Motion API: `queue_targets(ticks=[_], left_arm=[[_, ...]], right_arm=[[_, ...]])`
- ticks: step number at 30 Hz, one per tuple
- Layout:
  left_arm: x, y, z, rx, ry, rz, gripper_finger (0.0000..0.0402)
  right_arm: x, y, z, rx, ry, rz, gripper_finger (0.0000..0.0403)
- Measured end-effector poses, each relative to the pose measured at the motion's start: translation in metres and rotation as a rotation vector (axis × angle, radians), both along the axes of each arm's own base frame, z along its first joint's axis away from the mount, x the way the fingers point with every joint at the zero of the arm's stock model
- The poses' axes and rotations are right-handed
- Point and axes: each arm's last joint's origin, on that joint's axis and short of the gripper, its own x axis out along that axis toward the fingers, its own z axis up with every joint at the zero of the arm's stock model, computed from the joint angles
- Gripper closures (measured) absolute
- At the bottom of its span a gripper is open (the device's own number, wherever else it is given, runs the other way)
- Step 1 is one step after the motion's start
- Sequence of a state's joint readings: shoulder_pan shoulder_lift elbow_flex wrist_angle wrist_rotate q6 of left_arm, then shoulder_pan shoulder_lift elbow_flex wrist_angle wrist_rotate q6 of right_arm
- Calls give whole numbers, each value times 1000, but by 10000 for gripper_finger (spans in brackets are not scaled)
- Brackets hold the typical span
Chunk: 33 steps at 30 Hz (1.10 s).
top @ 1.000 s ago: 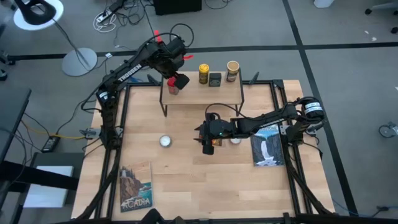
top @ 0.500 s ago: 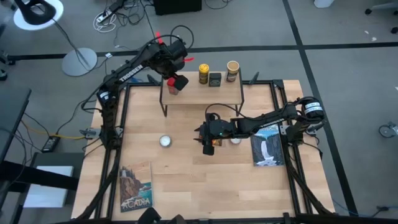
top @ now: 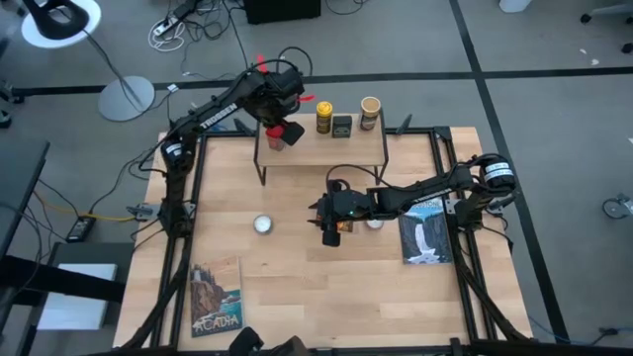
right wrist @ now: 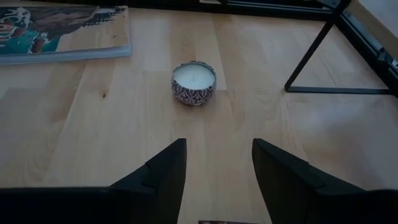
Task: Shelf spices
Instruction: Remove the red seasoning can from the shelf
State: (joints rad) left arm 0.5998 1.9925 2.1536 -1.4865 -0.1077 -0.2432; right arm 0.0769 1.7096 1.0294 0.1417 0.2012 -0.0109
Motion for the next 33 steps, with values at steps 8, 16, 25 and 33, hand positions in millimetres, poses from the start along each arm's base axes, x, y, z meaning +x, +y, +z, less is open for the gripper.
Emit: queue_targets(ticks=[8, 16, 25, 33], left_arm=[[4, 2, -4, 1, -10, -6, 58], [3, 2, -4, -12, 3, -6, 178], [4, -6, -2, -16, 30, -93, 192], [8, -42, 46, 107, -29, -292, 192]], right_arm=[[0, 0, 0, -2, 1, -3, 221], [0, 0, 0, -3, 1, -3, 222], [0, -1, 0, -20, 2, -12, 225], [0, -1, 0, -30, 5, -13, 225]])
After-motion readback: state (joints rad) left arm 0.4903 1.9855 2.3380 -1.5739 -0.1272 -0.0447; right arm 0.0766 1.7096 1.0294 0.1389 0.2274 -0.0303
